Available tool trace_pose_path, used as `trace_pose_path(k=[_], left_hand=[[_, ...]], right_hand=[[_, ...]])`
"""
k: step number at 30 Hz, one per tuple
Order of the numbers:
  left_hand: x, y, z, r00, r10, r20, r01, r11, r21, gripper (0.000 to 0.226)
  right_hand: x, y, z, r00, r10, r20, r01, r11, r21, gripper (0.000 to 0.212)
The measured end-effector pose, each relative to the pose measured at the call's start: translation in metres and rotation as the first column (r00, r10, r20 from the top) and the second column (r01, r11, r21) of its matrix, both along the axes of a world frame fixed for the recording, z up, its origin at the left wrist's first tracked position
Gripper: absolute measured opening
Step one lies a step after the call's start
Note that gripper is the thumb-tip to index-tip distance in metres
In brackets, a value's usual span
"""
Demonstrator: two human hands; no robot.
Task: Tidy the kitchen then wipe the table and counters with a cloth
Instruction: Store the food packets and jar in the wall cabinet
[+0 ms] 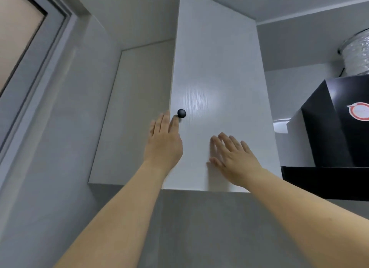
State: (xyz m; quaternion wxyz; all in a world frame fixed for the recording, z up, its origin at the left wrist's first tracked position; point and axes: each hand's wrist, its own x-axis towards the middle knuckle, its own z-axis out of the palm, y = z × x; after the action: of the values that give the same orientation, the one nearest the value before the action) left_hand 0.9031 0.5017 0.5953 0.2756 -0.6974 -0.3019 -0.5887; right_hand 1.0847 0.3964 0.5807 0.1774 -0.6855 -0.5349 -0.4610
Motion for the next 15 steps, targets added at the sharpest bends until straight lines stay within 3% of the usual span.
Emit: trace_pose_path(k=[9, 15], left_hand=[[0.056, 0.057, -0.026, 0.996, 0.086, 0.011, -0.085, 0.996, -0.04, 0.066], [0.086, 0.094, -0.039, 0.997, 0.071, 0.037, -0.071, 0.997, -0.006, 0.074]], right_hand=[[0.05, 0.054, -0.016, 0.997, -0.03, -0.072, 0.036, 0.995, 0.093, 0.065], [0.074, 0.087, -0.025, 1.0, 0.0, 0.0, 0.0, 0.985, 0.171, 0.073]])
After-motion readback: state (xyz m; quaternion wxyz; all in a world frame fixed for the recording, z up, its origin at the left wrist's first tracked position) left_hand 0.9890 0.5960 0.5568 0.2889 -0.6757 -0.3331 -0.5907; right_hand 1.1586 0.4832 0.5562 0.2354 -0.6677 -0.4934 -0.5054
